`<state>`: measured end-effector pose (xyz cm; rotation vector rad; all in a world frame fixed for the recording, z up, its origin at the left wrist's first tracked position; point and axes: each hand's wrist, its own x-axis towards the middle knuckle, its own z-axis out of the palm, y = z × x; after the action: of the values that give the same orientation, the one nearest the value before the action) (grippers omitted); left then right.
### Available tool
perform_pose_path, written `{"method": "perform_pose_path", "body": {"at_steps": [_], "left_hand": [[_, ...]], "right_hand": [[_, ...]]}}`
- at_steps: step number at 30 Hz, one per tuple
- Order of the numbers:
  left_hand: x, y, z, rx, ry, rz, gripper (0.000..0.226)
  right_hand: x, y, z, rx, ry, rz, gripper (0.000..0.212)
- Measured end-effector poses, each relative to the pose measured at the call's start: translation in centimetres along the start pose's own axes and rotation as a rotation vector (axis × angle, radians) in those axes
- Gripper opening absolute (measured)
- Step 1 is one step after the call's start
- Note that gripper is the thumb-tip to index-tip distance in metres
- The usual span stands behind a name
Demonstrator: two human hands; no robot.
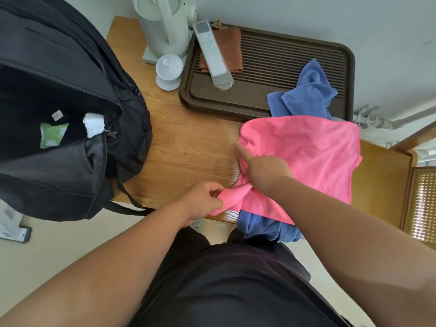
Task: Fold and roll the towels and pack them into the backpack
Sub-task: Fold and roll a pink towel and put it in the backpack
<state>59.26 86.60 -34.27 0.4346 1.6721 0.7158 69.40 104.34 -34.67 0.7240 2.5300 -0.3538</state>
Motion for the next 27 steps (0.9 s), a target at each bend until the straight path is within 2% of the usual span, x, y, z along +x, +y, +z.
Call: {"method": "perform_pose_path", "body": {"at_steps": [4, 12, 14, 17, 21, 24, 25, 27], "left_hand": [[-0.5, 0.0, -0.2, 0.057, -0.013, -0.001, 0.038], [-1.5, -0.3, -2.2, 0.01, -0.036, -0.001, 0.042], [-1.7, -0.5, -2.9, -0.03, 0.036, 0.026, 0.04], [-2.1, -0.9, -3.8, -0.154, 0.209, 0.064, 0.032], [-2.7, -1.9, -5.7, -0.206, 0.322, 0.066, 0.023], [-2.8, -2.6, -7.3, -0.205, 0.454, 0.067, 0.022], [-2.8, -2.7, -7.7, -0.171, 0.496, 0.066, 0.02], [-2.7, -3.1, -8.4, -0.054, 0.547, 0.045, 0.017]], "right_hand": [[1.8, -0.5, -1.0, -0.046, -0.018, 0.072, 0.04], [3.5, -0.9, -3.2, -0.15, 0.031, 0.037, 0.04], [3.9, -1.4, -3.7, -0.116, 0.053, -0.019, 0.034], [4.6, -2.8, -4.9, 0.069, 0.118, -0.099, 0.019], [6.4, -5.8, -7.0, 0.213, 0.221, -0.169, 0.012], [8.4, -7.9, -7.9, 0.234, 0.274, -0.182, 0.016], [9.1, -8.4, -7.9, 0.22, 0.247, -0.158, 0.023], [10.2, -9.4, -7.4, 0.127, 0.09, -0.107, 0.049]]}}
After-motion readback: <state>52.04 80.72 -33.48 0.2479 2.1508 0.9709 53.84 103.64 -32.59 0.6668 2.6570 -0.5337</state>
